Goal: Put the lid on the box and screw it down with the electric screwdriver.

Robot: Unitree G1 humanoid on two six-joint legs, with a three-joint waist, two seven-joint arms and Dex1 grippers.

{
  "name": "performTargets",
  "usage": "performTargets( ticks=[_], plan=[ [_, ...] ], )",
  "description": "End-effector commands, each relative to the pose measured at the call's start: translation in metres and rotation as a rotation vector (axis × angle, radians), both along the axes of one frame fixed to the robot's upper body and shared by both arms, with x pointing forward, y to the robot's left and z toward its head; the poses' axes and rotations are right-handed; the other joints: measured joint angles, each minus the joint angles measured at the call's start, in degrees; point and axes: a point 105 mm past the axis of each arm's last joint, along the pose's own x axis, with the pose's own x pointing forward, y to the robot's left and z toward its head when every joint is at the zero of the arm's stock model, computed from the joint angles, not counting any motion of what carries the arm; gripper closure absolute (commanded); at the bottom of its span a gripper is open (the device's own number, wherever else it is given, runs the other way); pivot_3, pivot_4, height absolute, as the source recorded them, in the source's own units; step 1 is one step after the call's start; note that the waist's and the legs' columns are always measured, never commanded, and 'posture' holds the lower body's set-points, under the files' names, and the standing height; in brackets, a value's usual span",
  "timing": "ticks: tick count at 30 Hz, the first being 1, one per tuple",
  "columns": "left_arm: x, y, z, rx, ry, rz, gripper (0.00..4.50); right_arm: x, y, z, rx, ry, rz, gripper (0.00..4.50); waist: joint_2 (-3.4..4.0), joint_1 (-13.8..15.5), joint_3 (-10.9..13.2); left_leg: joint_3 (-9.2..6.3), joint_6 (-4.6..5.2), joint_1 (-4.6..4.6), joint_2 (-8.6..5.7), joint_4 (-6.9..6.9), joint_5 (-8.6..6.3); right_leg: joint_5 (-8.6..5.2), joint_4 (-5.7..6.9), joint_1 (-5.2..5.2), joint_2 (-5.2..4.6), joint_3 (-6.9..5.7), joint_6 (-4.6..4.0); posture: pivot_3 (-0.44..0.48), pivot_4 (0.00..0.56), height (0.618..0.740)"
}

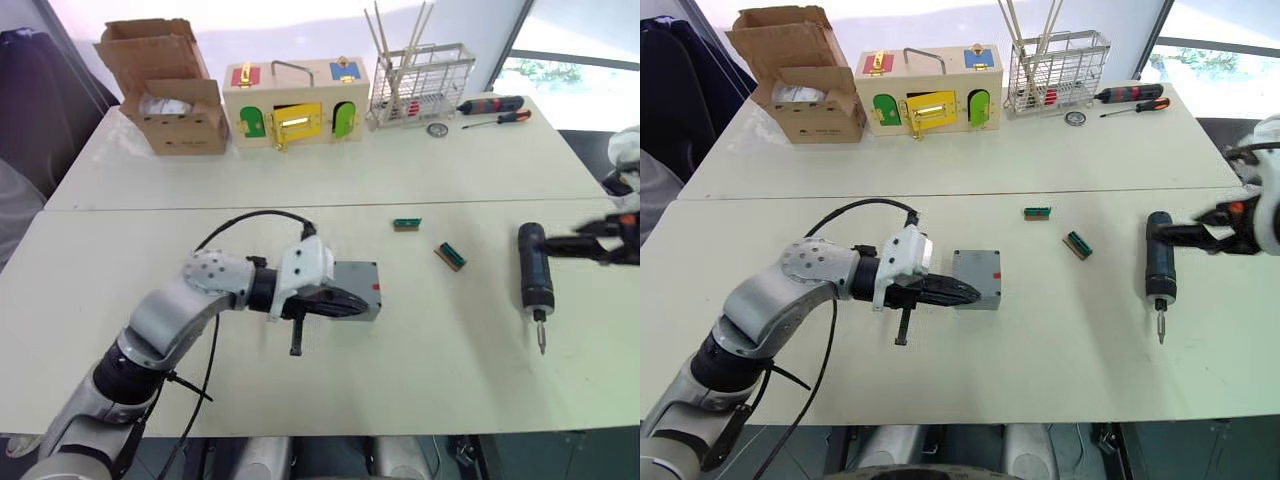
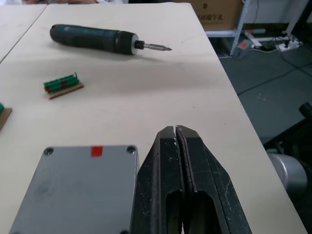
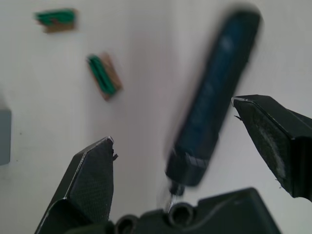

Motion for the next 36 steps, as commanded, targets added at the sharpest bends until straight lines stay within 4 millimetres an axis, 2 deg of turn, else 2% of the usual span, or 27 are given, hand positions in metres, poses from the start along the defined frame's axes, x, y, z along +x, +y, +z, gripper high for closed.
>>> performTargets(
  ticks=[1, 4, 10, 19, 22, 28, 33, 36],
  plan=[
    [-0.008, -0.012, 0.002, -0.024, -0.048, -0.027, 4.50, -0.007, -0.004, -0.013, 0.081, 0.155, -0.101, 0.02, 0.01, -0.20, -0.01, 0.04, 0.01, 0.01, 0.00, 0.01, -0.01, 0.00, 0.01, 0.00, 0.00, 0.03, 0.00, 0.000, 0.150, 0.730],
    [-0.011, -0.016, 0.001, -0.036, -0.043, -0.021, 4.50, -0.005, -0.006, -0.019, 0.091, 0.215, -0.126, 0.02, 0.05, -0.18, 0.00, 0.05, 0.02, 0.00, -0.01, -0.01, -0.01, 0.00, 0.01, -0.01, -0.01, 0.03, 0.00, 0.000, 0.150, 0.730],
    [-0.018, -0.015, -0.005, -0.057, -0.008, 0.054, 4.50, 0.015, -0.019, -0.040, 0.060, 0.303, -0.193, 0.02, 0.04, -0.24, 0.01, 0.09, -0.02, 0.00, -0.04, 0.01, 0.01, 0.01, 0.01, -0.03, -0.01, 0.04, 0.02, 0.000, 0.150, 0.730],
    [-0.020, -0.016, -0.007, -0.070, 0.008, 0.137, 4.50, 0.038, -0.017, -0.068, -0.065, 0.393, -0.121, 0.02, 0.05, 0.20, 0.01, 0.03, -0.33, -0.01, -0.10, 0.02, 0.19, 0.01, 0.03, -0.03, 0.00, 0.02, 0.02, 0.000, 0.150, 0.730],
    [-0.018, -0.013, -0.007, -0.068, 0.004, 0.175, 4.50, 0.033, -0.019, -0.076, -0.127, 0.463, -0.050, 0.73, 0.04, 0.22, 0.00, -0.02, -0.36, 0.00, -0.12, 0.02, 0.21, 0.01, 0.05, -0.03, 0.00, 0.01, 0.02, 0.000, 0.150, 0.730],
    [-0.016, -0.010, -0.008, -0.066, 0.004, 0.203, 4.50, 0.023, -0.021, -0.088, -0.148, 0.555, 0.015, 2.60, 0.06, 0.20, -0.01, -0.05, -0.39, 0.00, -0.16, 0.01, 0.22, 0.01, 0.06, -0.03, 0.02, -0.02, 0.02, 0.000, 0.150, 0.730],
    [-0.012, -0.009, -0.008, -0.061, -0.003, 0.202, 4.50, 0.019, -0.021, -0.094, -0.143, 0.579, 0.027, 2.61, -0.01, 0.33, -0.05, -0.13, -0.42, 0.00, -0.16, 0.01, 0.23, 0.00, 0.05, 0.02, 0.02, -0.09, 0.01, 0.000, 0.150, 0.730],
    [-0.003, -0.003, -0.009, -0.047, -0.012, 0.222, 4.50, 0.029, -0.022, -0.083, -0.160, 0.489, 0.064, 2.61, -0.03, 0.29, -0.06, -0.20, -0.43, 0.00, -0.16, 0.02, 0.23, 0.00, 0.04, 0.06, 0.02, -0.15, 0.01, 0.000, 0.150, 0.730]
  ],
)
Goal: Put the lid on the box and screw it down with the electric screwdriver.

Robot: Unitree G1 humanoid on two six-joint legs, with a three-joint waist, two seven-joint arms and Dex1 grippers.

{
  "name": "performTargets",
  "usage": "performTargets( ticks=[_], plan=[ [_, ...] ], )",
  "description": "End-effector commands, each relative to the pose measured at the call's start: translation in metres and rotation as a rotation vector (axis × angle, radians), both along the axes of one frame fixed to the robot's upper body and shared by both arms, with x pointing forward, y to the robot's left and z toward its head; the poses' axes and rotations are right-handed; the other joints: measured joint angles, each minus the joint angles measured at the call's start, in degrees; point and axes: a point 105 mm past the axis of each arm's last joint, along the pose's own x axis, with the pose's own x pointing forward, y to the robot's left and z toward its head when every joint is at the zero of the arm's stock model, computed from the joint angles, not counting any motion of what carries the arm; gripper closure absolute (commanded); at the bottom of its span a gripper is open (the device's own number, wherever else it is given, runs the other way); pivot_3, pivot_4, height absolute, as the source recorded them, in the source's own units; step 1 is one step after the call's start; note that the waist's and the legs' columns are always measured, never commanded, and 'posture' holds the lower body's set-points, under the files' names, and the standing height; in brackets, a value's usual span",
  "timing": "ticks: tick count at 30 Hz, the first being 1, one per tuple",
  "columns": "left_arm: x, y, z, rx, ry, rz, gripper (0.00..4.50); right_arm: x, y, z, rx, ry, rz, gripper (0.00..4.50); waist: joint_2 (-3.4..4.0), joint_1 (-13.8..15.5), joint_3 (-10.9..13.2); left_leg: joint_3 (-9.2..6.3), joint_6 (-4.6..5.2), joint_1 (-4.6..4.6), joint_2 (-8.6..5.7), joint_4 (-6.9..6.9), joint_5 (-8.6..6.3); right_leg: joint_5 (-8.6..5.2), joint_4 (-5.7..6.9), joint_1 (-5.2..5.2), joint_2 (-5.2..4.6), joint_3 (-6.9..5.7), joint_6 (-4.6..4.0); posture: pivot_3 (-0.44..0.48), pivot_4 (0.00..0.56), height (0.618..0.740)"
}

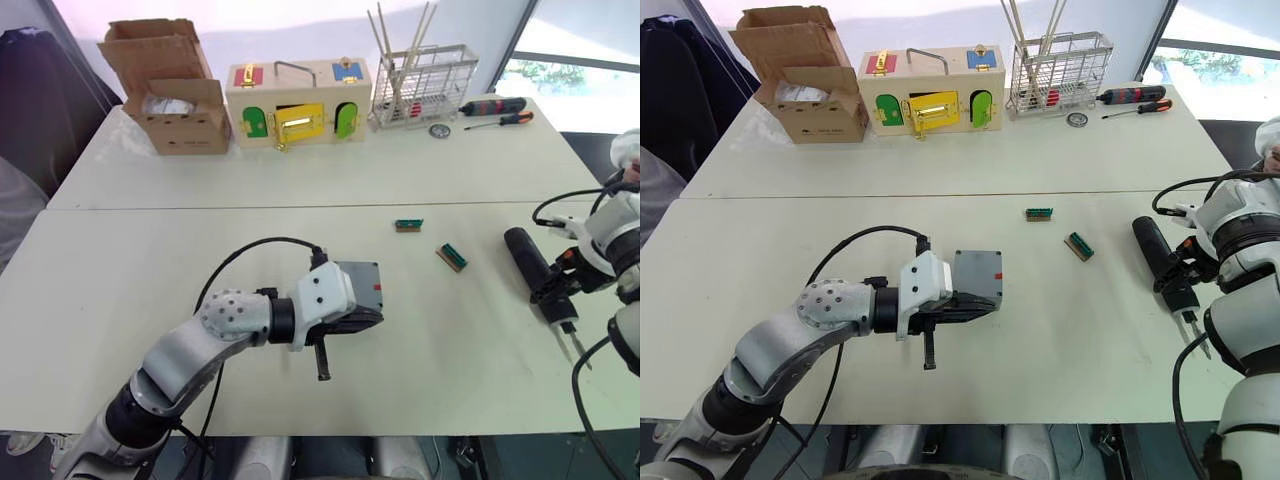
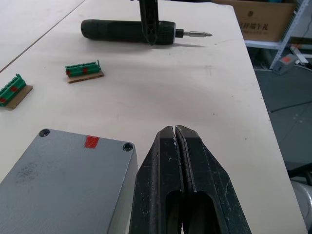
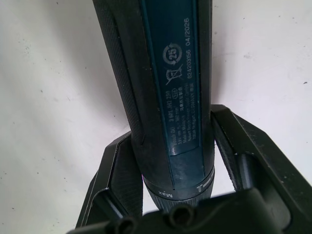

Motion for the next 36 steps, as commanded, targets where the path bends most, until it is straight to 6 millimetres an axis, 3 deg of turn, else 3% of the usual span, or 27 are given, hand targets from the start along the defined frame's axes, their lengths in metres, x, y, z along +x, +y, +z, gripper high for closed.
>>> performTargets(
  ticks=[1, 5, 8, 10, 13, 15, 18, 24, 26, 29, 36],
  plan=[
    [0.012, 0.010, 0.009, -0.004, -0.056, 0.026, 4.50, 0.006, 0.000, 0.007, 0.031, -0.080, 0.020, 2.61, 0.00, -0.15, 0.00, 0.01, -0.01, 0.00, -0.01, 0.00, 0.01, 0.00, 0.00, 0.00, 0.00, 0.00, 0.00, 0.000, 0.150, 0.730],
    [0.029, 0.022, 0.009, 0.025, -0.075, 0.053, 4.50, 0.027, 0.014, 0.036, 0.091, -0.262, 0.079, 2.61, 0.13, -0.74, 0.04, 0.06, -0.06, 0.01, -0.02, 0.01, 0.03, 0.01, 0.03, -0.05, 0.00, 0.05, 0.00, 0.000, 0.150, 0.730],
    [0.041, 0.032, 0.010, 0.051, -0.088, 0.063, 4.50, 0.039, 0.026, 0.071, 0.176, -0.436, 0.032, 2.61, 0.28, -1.44, 0.09, 0.12, -0.06, -0.03, -0.01, -0.17, 0.03, 0.01, 0.04, -0.22, 0.00, 0.11, 0.00, 0.000, 0.150, 0.730],
    [0.053, 0.039, 0.013, 0.061, -0.088, 0.073, 4.50, 0.044, 0.032, 0.103, 0.255, -0.640, -0.022, 2.61, 0.32, -1.44, 0.12, 0.14, -0.06, -0.05, 0.01, -0.29, 0.03, 0.01, 0.04, -0.32, 0.00, 0.11, 0.00, 0.000, 0.150, 0.730],
    [0.065, 0.047, 0.015, 0.066, -0.069, 0.078, 4.50, 0.044, 0.041, 0.129, 0.266, -0.913, -0.007, 2.61, 0.32, -0.84, 0.14, 0.08, -0.09, -0.14, 0.08, -0.30, 0.05, 0.00, 0.07, -0.39, 0.00, 0.07, 0.00, 0.000, 0.150, 0.730],
    [0.070, 0.051, 0.013, 0.063, -0.049, 0.079, 4.50, 0.042, 0.061, 0.153, 0.332, -1.159, 0.017, 2.61, 0.31, -0.56, 0.13, 0.04, -0.08, -0.15, 0.05, -0.26, 0.05, 0.01, 0.07, -0.34, 0.01, 0.01, 0.00, 0.000, 0.150, 0.730],
    [0.077, 0.056, 0.008, 0.082, -0.021, 0.075, 4.50, 0.014, 0.095, 0.176, 0.456, -1.500, 0.099, 2.61, 0.32, -0.50, 0.12, 0.13, -0.08, -0.12, 0.07, -0.06, 0.05, 0.01, 0.26, -0.36, 0.02, 0.11, 0.02, 0.000, 0.150, 0.730],
    [0.080, 0.055, 0.015, 0.074, -0.019, 0.050, 4.50, -0.015, 0.160, 0.168, 0.647, -1.597, 0.230, 2.61, 0.30, -0.06, 0.11, 0.05, -0.10, -0.13, 0.03, 0.03, 0.06, 0.01, 0.85, -0.46, -0.05, 0.12, 0.02, 0.000, 0.150, 0.730],
    [0.080, 0.055, 0.016, 0.072, -0.020, 0.048, 4.50, -0.019, 0.170, 0.166, 0.674, -1.597, 0.252, 2.61, 0.29, -0.19, 0.11, 0.05, -0.10, -0.12, 0.03, 0.04, 0.06, 0.01, 0.84, -0.44, -0.05, 0.12, 0.02, 0.000, 0.150, 0.730],
    [0.079, 0.045, 0.019, 0.062, -0.024, 0.025, 4.50, -0.019, 0.201, 0.141, 0.713, -1.552, 0.326, 2.61, 0.26, -0.33, 0.08, 0.06, -0.10, -0.07, 0.05, 0.04, 0.07, 0.00, 0.86, -0.44, -0.03, 0.11, 0.01, 0.000, 0.150, 0.730],
    [0.077, 0.030, 0.009, 0.074, 0.003, -0.034, 4.50, -0.013, 0.222, 0.111, 0.755, -1.501, 0.354, 2.61, 0.27, -1.33, 0.10, 0.09, -0.10, -0.06, 0.02, -0.01, 0.07, 0.00, 0.89, -0.46, 0.00, 0.12, 0.01, 0.000, 0.150, 0.730]
  ],
)
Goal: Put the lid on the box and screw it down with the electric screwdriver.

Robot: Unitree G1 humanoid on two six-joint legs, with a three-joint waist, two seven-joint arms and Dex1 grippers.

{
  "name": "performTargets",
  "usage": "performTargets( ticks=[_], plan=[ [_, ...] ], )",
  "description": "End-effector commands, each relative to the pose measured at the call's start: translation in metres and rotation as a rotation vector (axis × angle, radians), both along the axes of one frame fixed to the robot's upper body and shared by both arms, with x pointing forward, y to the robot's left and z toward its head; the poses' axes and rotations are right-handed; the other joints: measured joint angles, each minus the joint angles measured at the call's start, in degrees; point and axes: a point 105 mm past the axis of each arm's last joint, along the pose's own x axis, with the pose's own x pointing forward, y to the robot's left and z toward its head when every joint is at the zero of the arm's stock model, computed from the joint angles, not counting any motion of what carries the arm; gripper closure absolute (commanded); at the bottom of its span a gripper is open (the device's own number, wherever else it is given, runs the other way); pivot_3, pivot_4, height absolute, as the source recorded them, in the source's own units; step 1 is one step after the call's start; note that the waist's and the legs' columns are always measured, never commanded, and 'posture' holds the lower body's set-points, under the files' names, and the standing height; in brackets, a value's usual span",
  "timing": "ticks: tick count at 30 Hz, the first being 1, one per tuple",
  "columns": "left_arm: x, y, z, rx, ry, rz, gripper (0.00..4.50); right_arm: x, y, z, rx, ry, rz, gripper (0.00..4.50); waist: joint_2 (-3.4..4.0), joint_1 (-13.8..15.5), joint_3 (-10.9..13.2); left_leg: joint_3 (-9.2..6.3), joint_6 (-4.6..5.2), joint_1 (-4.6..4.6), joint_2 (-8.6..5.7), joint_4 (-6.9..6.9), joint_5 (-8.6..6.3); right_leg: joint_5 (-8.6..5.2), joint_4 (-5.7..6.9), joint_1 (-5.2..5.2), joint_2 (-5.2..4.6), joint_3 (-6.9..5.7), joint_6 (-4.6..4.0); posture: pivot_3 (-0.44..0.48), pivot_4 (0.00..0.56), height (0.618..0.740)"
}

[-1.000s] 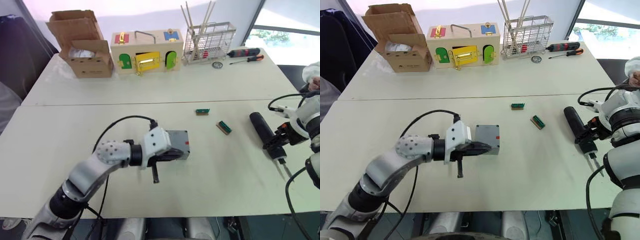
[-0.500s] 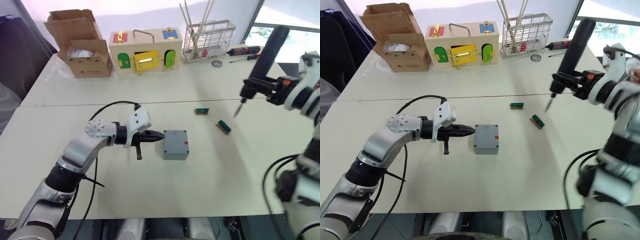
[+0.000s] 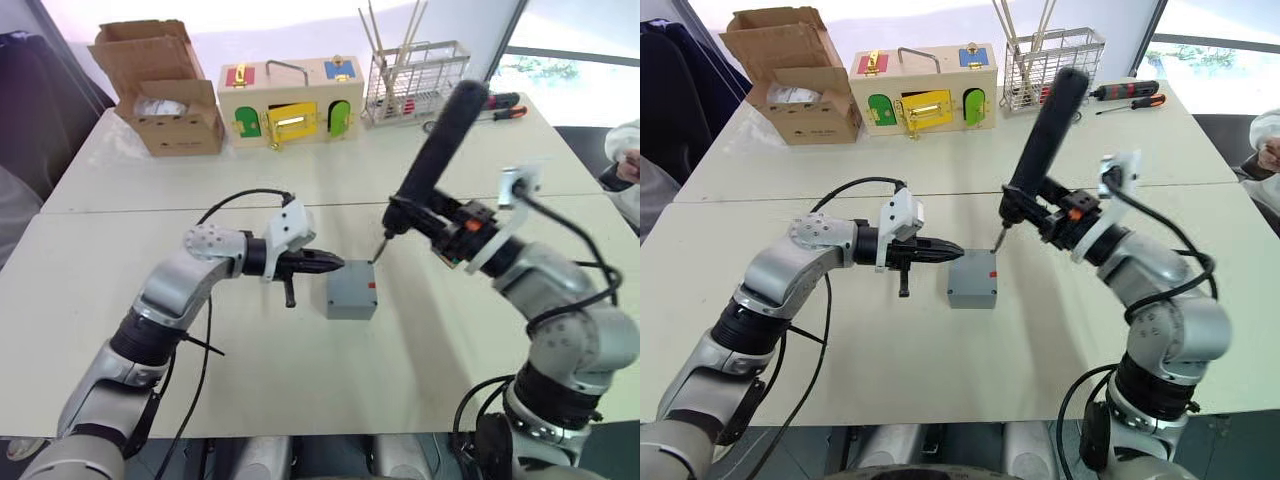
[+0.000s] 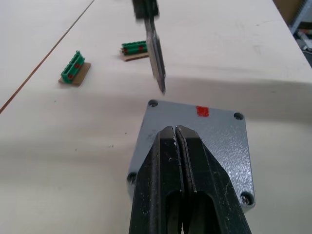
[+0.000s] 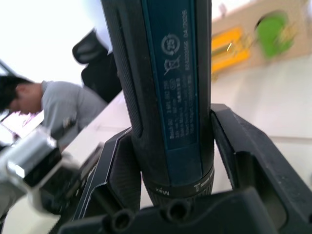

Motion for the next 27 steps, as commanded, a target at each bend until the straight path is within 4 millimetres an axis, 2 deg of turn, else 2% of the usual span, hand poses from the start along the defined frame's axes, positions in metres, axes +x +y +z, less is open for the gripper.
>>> performTargets(
  ticks=[1, 4, 7, 14, 22, 27],
  plan=[
    [-0.002, -0.007, -0.002, 0.011, -0.016, -0.038, 4.50, -0.005, 0.005, 0.017, 0.001, -0.121, 0.014, 2.61, 0.00, -0.30, 0.00, -0.01, 0.00, 0.00, 0.00, -0.01, 0.00, 0.00, 0.00, 0.00, 0.00, -0.01, 0.00, 0.000, 0.150, 0.730],
    [-0.006, -0.006, -0.019, 0.087, -0.015, -0.071, 4.50, -0.003, 0.006, 0.014, 0.000, -0.122, 0.015, 2.61, -0.01, -0.39, 0.00, -0.02, 0.01, 0.01, -0.01, -0.04, -0.01, 0.00, -0.01, 0.00, 0.00, -0.03, 0.00, 0.000, 0.150, 0.730],
    [-0.005, -0.006, -0.025, 0.103, -0.015, -0.071, 4.50, -0.002, 0.008, 0.012, 0.000, -0.122, 0.020, 2.61, -0.01, -0.43, 0.00, -0.02, 0.01, 0.01, 0.00, -0.05, -0.01, 0.00, -0.02, 0.00, 0.03, -0.02, 0.00, 0.000, 0.150, 0.730],
    [-0.003, -0.006, -0.023, 0.095, -0.023, -0.068, 4.50, -0.003, 0.009, 0.005, -0.015, -0.101, 0.028, 2.61, -0.01, -0.32, -0.01, -0.04, 0.01, 0.01, 0.01, -0.04, -0.01, 0.00, -0.03, 0.02, 0.03, -0.02, 0.00, 0.000, 0.150, 0.730],
    [-0.004, -0.008, -0.021, 0.086, -0.027, -0.067, 4.50, -0.008, 0.016, -0.018, -0.154, -0.079, 0.073, 2.61, -0.04, -0.37, -0.03, -0.03, 0.05, 0.09, 0.01, -0.04, -0.03, -0.01, -0.04, 0.11, 0.03, -0.03, 0.01, 0.000, 0.150, 0.730],
    [-0.006, -0.012, -0.023, 0.082, -0.024, -0.068, 4.50, -0.009, 0.030, -0.034, -0.253, -0.071, 0.135, 2.61, -0.12, -0.40, -0.07, -0.03, 0.15, 0.23, 0.01, -0.04, -0.09, -0.02, -0.10, 0.24, 0.05, -0.04, 0.01, 0.000, 0.150, 0.730]
  ],
)
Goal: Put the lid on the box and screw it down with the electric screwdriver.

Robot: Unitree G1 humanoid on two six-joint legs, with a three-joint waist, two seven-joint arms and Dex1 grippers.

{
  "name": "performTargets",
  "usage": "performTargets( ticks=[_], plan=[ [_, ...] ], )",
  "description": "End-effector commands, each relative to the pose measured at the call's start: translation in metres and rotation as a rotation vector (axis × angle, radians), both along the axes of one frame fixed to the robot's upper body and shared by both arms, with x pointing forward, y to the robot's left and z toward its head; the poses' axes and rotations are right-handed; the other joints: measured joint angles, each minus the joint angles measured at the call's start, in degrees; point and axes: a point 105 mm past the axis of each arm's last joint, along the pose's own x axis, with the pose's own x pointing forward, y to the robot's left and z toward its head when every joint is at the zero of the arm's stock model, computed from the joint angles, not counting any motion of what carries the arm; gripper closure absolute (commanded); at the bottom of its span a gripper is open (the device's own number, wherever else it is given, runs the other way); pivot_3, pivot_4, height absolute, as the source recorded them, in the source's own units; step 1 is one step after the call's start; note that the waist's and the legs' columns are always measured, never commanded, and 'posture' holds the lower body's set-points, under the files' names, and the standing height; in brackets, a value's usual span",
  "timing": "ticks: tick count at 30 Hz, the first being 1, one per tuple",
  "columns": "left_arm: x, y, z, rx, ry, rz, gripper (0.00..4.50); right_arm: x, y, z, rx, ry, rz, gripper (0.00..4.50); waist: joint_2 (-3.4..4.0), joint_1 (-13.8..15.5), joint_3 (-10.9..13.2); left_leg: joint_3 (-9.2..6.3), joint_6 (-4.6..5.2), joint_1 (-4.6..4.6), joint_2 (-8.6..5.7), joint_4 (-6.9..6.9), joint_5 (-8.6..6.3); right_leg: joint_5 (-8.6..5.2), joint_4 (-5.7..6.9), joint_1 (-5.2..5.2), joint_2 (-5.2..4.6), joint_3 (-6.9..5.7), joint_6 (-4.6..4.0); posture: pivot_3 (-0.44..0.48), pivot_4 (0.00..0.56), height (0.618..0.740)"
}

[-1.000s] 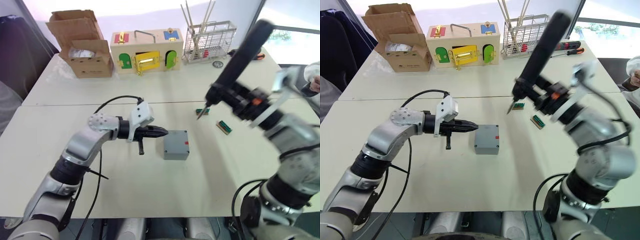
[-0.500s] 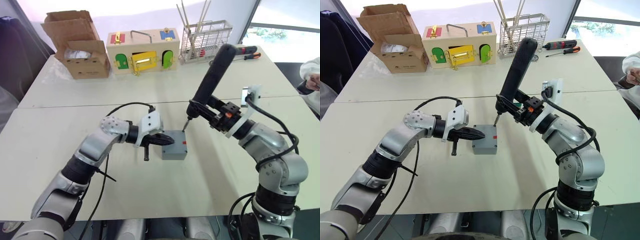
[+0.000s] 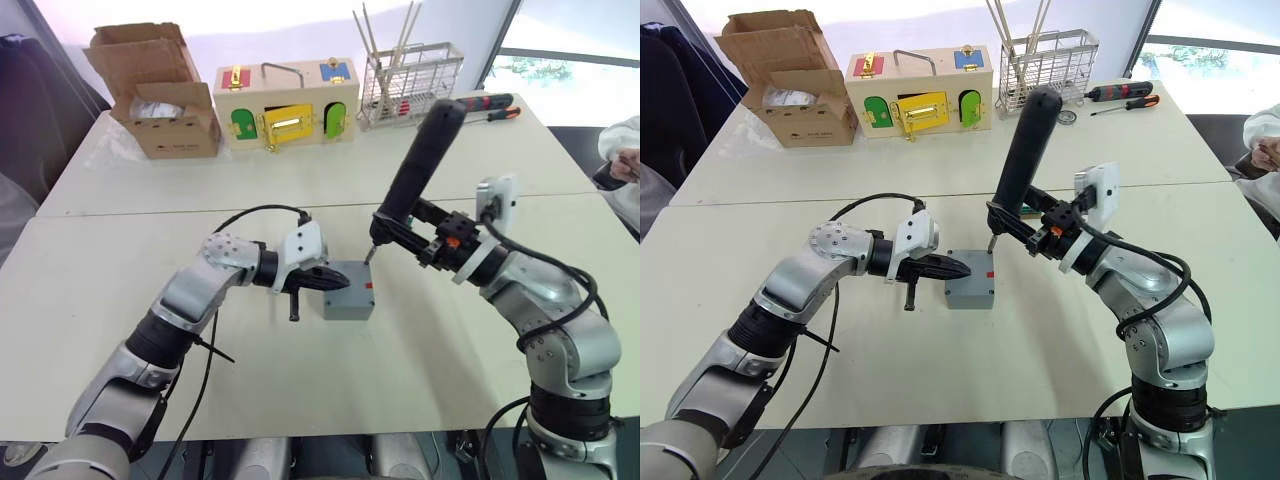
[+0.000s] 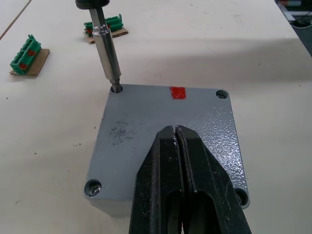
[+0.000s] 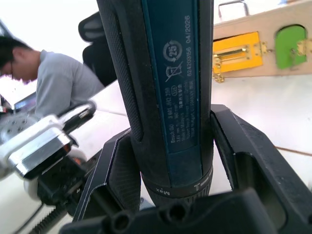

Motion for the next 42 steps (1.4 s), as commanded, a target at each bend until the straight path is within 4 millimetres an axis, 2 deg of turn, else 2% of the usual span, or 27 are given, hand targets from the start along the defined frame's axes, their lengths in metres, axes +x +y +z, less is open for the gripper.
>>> performTargets(
  ticks=[1, 8, 12, 17, 25, 30, 42],
  plan=[
    [-0.003, -0.002, 0.000, 0.000, -0.011, -0.002, 4.50, -0.003, 0.014, -0.021, -0.075, 0.057, 0.062, 2.61, -0.04, 0.00, -0.03, 0.00, 0.00, 0.03, 0.00, 0.00, 0.00, 0.00, 0.00, 0.03, 0.00, 0.00, 0.00, 0.000, 0.150, 0.730],
    [-0.003, -0.005, -0.005, 0.001, -0.007, 0.001, 4.50, 0.002, 0.022, -0.051, -0.106, 0.150, 0.064, 2.61, -0.58, 0.07, -0.45, -0.01, 0.31, 0.38, 0.04, -0.08, -0.18, -0.02, -0.04, 0.30, 0.00, 0.00, -0.01, 0.000, 0.150, 0.730],
    [-0.003, -0.005, -0.005, -0.003, -0.004, 0.006, 4.50, 0.003, 0.019, -0.056, -0.106, 0.157, 0.050, 2.61, -0.67, 0.10, -0.58, -0.08, 0.37, 0.85, 0.08, -0.32, -0.23, -0.04, -0.74, 1.02, 0.08, -0.08, 0.01, 0.000, 0.150, 0.730],
    [-0.004, -0.006, -0.007, -0.004, 0.003, 0.006, 4.50, 0.001, 0.016, -0.066, -0.105, 0.177, 0.040, 2.61, -0.74, 0.16, -0.83, -0.14, 0.37, 0.92, 0.10, -0.38, -0.24, -0.04, -0.84, 1.16, 0.06, -0.10, 0.01, 0.000, 0.150, 0.730],
    [-0.005, -0.007, -0.010, 0.007, 0.006, 0.006, 4.50, 0.001, 0.008, -0.070, -0.082, 0.186, 0.018, 2.61, -0.80, 0.16, -1.30, -0.15, 0.38, 1.10, 0.10, -0.50, -0.25, -0.04, -0.91, 1.29, 0.06, -0.10, 0.01, 0.000, 0.150, 0.730],
    [-0.005, -0.007, -0.019, 0.039, 0.008, 0.006, 4.50, 0.003, 0.006, -0.073, -0.062, 0.173, -0.017, 2.61, -0.88, 0.13, -1.36, -0.10, 0.37, 1.79, 0.11, -0.97, -0.24, -0.14, -1.09, 1.82, 0.04, -0.08, 0.04, 0.000, 0.150, 0.730],
    [-0.009, -0.006, -0.029, 0.079, 0.007, -0.010, 4.50, -0.002, 0.002, -0.082, -0.076, 0.170, -0.029, 2.61, -1.05, 0.17, -1.88, -0.16, 0.38, 1.87, 0.16, -1.01, -0.25, -0.21, -1.17, 1.94, 0.04, -0.09, 0.05, 0.000, 0.150, 0.730]
  ],
)
